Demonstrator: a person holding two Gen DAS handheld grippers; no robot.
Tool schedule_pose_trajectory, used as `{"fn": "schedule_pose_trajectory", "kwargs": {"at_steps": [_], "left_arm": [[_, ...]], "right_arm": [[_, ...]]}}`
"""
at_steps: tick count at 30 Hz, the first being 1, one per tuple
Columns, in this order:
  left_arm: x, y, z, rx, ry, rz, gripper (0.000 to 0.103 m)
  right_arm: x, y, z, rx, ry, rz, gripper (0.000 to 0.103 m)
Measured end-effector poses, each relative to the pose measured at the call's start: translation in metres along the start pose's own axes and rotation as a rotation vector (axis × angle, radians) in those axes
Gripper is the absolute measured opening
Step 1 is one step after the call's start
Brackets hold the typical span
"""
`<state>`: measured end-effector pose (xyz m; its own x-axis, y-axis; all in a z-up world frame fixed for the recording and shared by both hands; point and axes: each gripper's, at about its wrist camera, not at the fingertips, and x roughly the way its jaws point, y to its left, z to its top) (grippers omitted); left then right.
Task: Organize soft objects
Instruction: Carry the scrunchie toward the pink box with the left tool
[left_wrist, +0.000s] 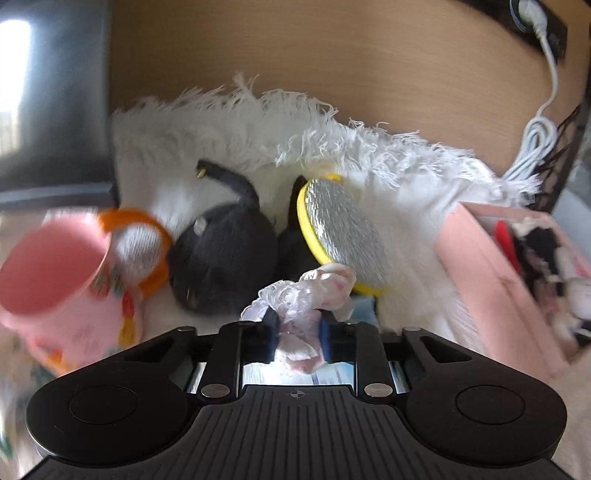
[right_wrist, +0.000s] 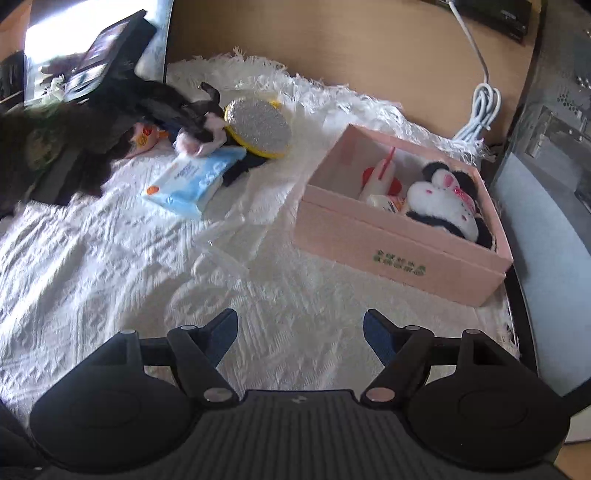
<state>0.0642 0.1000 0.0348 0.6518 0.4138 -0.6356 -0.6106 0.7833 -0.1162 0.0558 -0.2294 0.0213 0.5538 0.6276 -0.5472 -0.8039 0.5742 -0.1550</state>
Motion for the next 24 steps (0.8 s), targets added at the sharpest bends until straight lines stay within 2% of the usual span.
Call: {"fn": "schedule_pose_trajectory", "kwargs": {"at_steps": [2,4,9,13,18,20,22,24], "left_arm": [[-0.019,0.006,-0.013,-0.043,0.021,-0.043,0.021],[-0.041,0.007,-0.027,-0.07,0.043,-0.082,0.021],[-0.089,0.007,-0.064,-0.125,0.105,-0.173,0.021],[-0.114,0.011,-0.087,-0.166,0.14,-0.188,0.021],[-0.129,0.02,-0.106,-0.215,0.168,-0.188,0.021],[-0.134,0.021,-0.112,-0.213,0.176,-0.188,0.021],[-0.137,0.023,-0.116,-0.215,0.179,-0.192,0.021],[-0.139,0.023,-0.118,-0.216,0.182,-0.201,0.021]], "right_arm": [[0.001,-0.001,0.004,-0.001,-0.012,0.01,0.074],[0.002,0.0,0.011,0.001,-0.026,0.041,0.065],[0.017,0.009,0.035,0.009,-0.04,0.158,0.063],[0.042,0.026,0.05,0.001,-0.036,0.209,0.054],[0.076,0.041,0.06,-0.004,0.004,0.24,0.052],[0.087,0.046,0.061,-0.007,0.023,0.233,0.044],[0.088,0.046,0.063,-0.009,0.02,0.228,0.024],[0.085,0.043,0.064,-0.004,0.008,0.235,0.019]]}}
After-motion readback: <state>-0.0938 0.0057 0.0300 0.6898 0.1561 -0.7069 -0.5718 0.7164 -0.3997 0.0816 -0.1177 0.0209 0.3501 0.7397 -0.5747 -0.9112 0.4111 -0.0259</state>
